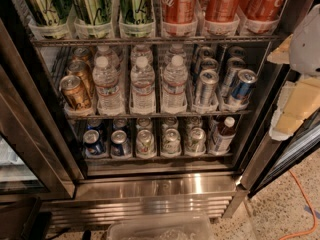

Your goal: Pick water bottle from middle shelf of fridge

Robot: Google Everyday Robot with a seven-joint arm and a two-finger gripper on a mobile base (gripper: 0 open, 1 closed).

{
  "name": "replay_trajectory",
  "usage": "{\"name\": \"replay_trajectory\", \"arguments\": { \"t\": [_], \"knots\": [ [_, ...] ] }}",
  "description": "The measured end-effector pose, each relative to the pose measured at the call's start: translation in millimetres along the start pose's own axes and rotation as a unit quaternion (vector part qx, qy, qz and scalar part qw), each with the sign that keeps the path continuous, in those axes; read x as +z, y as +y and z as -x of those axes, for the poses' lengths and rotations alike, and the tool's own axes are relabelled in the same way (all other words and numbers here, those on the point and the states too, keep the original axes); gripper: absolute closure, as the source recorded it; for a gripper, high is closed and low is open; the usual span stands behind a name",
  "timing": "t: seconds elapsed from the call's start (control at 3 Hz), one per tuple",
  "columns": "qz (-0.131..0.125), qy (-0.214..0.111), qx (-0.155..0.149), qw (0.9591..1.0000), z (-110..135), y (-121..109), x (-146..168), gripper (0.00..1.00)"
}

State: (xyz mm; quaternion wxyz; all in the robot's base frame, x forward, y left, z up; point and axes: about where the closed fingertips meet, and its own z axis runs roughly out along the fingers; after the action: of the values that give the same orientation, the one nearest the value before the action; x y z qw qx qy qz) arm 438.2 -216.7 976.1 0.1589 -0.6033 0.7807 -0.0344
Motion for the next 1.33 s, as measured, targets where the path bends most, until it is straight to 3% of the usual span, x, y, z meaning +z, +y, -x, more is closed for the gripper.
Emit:
{"name": "replay_trajectory", "arguments": {
  "t": [0.67, 1.0, 1.33],
  "knots": [
    [0.000, -0.006, -0.009, 0.9999, 6.3, 1.0, -1.5, 0.00],
    [-0.007, -0.032, -0.003, 0.9995, 17.5, 12.4, 14.1, 0.00],
    [-0.015, -0.085, 0.008, 0.9963, 46.5, 33.7, 43.4, 0.00]
  ]
}}
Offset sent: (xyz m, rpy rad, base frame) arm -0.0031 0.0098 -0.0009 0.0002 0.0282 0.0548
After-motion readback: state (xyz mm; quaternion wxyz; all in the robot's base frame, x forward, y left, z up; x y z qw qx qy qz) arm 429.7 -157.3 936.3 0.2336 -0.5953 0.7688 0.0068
